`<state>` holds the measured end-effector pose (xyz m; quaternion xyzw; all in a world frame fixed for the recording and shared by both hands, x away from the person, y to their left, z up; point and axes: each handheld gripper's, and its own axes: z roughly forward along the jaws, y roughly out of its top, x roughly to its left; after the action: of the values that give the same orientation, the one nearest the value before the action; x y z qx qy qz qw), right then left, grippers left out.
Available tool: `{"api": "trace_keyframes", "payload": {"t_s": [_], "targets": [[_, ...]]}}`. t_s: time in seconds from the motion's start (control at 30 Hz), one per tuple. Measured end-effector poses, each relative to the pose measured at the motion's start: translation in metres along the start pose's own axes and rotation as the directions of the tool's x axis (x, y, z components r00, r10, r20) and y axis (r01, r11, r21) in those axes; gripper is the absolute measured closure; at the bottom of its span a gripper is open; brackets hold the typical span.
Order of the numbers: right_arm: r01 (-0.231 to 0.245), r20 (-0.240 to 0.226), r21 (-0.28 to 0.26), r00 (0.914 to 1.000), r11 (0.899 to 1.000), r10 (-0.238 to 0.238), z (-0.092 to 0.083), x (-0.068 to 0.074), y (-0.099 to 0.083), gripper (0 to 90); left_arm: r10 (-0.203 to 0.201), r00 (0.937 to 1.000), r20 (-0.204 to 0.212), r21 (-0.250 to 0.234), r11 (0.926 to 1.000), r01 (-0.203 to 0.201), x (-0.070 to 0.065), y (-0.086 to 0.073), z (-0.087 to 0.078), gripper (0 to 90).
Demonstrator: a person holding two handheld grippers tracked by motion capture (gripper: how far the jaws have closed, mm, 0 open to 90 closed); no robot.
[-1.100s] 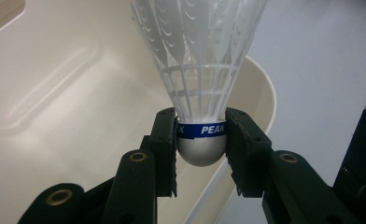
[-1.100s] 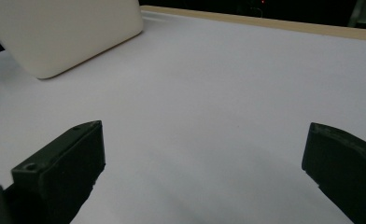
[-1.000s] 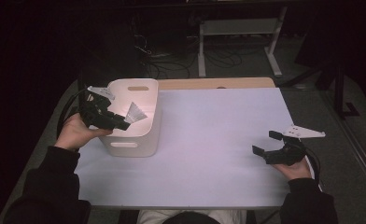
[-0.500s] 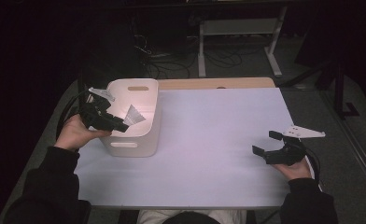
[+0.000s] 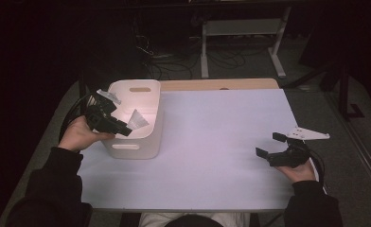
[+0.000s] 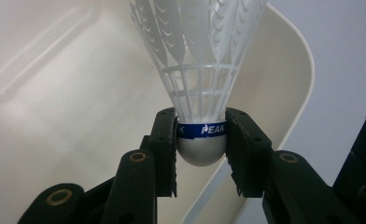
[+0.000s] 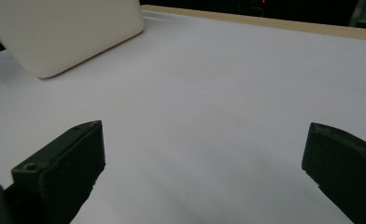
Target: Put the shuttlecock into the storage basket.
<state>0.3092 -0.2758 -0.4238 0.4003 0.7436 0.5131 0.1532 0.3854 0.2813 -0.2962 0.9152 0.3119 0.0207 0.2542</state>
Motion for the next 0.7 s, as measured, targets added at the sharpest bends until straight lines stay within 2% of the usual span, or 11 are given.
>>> {"api": "trace_keyframes", "payload": {"t_s": [0.27,0.43,0.7], "targets": [[-0.003,-0.002,0.002,1.0000,1.000,0.003,0.000,0.000,0.000,0.0,-0.004,1.0000,0.008,-0.008,1.0000,0.004,0.001,0.002,-0.001,63.4],[-0.003,-0.003,0.002,1.0000,1.000,0.003,0.000,0.000,0.000,0.0,-0.008,0.9999,0.010,-0.016,0.9998,0.008,0.003,0.002,-0.003,55.7],[-0.002,-0.002,0.002,1.0000,1.000,0.002,0.000,0.000,0.000,0.0,-0.021,0.9996,0.021,-0.059,0.9980,0.022,0.003,0.001,-0.009,44.7]]}}
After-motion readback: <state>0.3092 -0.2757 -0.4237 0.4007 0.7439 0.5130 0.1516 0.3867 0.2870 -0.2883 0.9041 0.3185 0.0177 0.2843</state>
